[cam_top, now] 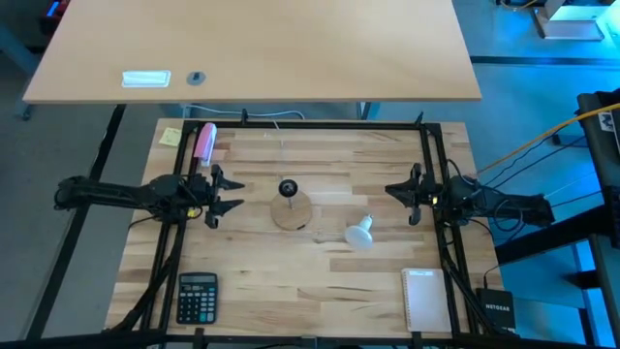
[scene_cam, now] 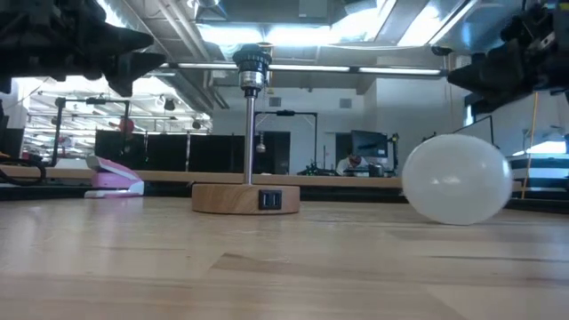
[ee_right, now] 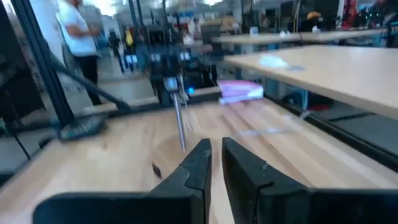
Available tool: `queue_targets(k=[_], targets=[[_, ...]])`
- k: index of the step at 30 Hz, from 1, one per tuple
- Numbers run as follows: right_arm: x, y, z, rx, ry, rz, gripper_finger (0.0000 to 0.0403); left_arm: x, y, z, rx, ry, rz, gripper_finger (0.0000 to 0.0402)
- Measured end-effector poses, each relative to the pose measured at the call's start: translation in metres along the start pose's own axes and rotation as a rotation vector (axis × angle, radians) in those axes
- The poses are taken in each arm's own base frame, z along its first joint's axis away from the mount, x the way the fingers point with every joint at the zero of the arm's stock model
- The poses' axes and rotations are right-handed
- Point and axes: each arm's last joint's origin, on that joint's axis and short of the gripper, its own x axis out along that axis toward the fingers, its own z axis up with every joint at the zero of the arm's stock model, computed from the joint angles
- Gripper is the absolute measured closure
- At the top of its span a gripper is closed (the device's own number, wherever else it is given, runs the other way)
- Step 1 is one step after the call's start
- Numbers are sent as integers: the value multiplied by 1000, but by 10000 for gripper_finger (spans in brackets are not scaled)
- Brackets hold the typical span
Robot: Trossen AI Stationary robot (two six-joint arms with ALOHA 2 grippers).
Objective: Screw lightbulb
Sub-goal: Return to Home Position
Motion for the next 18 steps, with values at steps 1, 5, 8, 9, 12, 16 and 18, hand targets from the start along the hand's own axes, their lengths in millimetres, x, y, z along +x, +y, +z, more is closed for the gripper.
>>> queue_targets(k=[1,5,8,9,12,16,18], targets=[[1,0,-2,10,-9,1,361,-1,1,-1,-14,1,10,192],[5,-1,-14,48,-44,7,361,-4,5,-4,-22,34,38,192],[6,-1,-16,53,-34,21,361,-7,7,-9,-30,86,58,192],[7,0,-17,52,-20,29,361,-8,8,-9,-34,90,65,192],[7,1,-18,49,-10,60,361,-12,10,-7,-37,68,79,192],[7,1,-18,39,-2,72,361,-19,11,-5,-38,41,89,192],[7,1,-18,23,-5,64,361,-20,11,-6,-40,66,92,192]])
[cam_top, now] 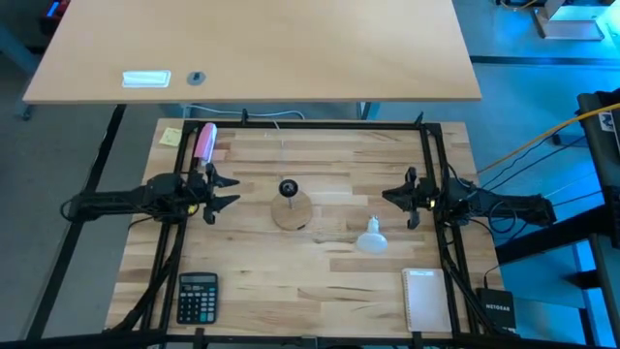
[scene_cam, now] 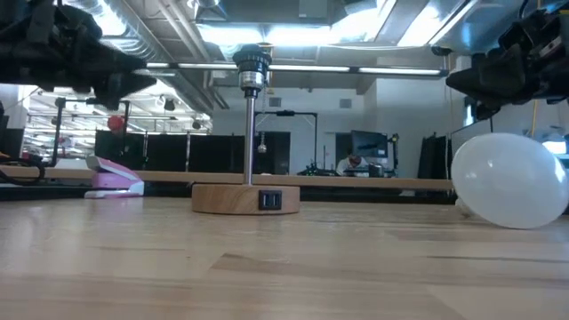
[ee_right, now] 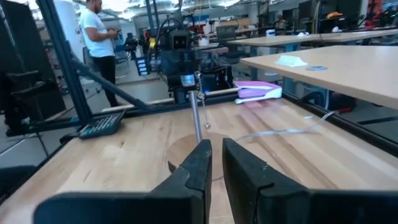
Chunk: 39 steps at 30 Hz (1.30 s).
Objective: Screw lightbulb
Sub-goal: Return to Home Position
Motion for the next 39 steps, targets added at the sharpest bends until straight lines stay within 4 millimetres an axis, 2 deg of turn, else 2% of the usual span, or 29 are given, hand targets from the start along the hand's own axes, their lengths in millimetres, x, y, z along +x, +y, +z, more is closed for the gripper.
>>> queue_targets(k=[15,19,39], targets=[[0,-1,-1,-32,-1,-29,361,0,1,-3,-15,45,10,192],[0,0,0,32,-8,0,361,0,1,-3,-16,45,10,192],[0,1,1,37,-11,17,361,0,1,-3,-15,47,11,192]])
